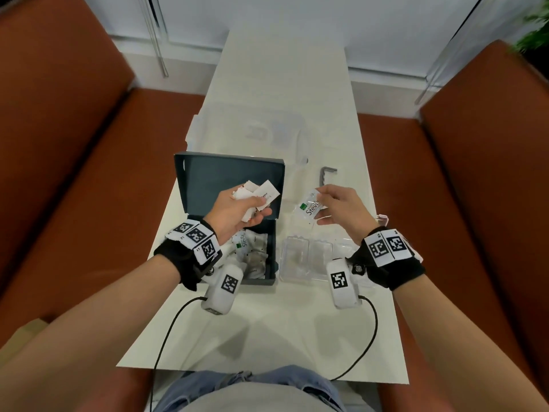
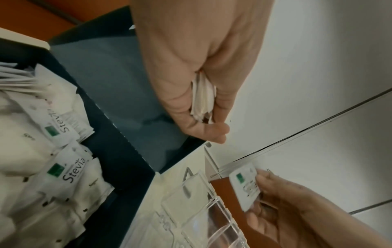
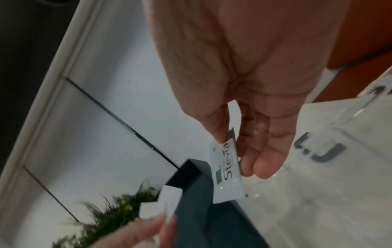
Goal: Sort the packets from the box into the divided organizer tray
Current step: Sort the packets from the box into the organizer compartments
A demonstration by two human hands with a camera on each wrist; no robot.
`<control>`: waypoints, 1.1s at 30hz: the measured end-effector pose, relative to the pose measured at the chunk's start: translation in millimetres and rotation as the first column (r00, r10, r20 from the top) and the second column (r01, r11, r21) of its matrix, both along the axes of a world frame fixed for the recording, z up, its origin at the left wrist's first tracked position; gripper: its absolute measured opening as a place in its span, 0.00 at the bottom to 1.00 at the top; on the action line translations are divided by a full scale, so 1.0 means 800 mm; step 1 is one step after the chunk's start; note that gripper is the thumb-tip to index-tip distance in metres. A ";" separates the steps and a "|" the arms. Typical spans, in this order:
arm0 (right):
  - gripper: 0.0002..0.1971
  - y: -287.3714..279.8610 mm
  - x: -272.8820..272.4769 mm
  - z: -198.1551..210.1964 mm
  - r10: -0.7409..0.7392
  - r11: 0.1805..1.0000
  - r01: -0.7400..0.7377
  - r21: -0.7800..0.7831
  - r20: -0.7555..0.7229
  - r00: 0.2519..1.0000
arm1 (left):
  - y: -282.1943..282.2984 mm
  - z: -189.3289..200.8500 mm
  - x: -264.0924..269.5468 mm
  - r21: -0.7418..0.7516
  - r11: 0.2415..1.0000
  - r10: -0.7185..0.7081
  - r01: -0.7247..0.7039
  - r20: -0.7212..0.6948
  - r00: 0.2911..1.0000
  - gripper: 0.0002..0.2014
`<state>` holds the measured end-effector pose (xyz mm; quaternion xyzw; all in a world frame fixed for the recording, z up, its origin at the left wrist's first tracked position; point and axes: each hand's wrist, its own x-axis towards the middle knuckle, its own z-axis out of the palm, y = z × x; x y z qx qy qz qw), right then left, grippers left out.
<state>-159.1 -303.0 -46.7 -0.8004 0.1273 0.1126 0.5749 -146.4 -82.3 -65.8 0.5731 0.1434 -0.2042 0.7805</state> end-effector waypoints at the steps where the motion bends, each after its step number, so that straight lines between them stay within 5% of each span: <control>1: 0.07 -0.004 -0.002 -0.008 0.013 0.999 -0.014 -0.053 -0.012 1.000 | 0.000 -0.002 -0.001 0.011 1.000 0.003 -0.003 -0.003 1.000 0.11; 7: 0.09 -0.018 -0.018 -0.056 0.195 0.865 -0.188 -0.465 -0.034 0.980 | 0.001 -0.017 -0.010 0.072 0.997 -0.004 0.006 -0.035 0.999 0.11; 20: 0.07 -0.028 -0.026 -0.102 0.247 0.840 -0.257 -0.478 -0.085 0.965 | -0.010 -0.031 -0.020 0.134 0.990 -0.046 0.053 -0.050 0.998 0.08; 23: 0.09 -0.007 -0.021 -0.111 0.390 0.724 -0.378 -0.577 -0.110 0.914 | -0.013 -0.032 -0.019 0.133 0.990 -0.048 0.054 -0.052 0.997 0.08; 28: 0.13 0.021 -0.015 -0.133 0.572 0.351 -0.510 -0.785 -0.251 0.781 | -0.013 -0.030 -0.019 0.134 0.990 -0.042 0.049 -0.056 0.998 0.08; 33: 0.16 0.029 -0.011 -0.144 0.577 0.204 -0.511 -0.835 -0.319 0.752 | -0.010 -0.027 -0.019 0.139 0.990 -0.013 0.022 -0.064 0.998 0.11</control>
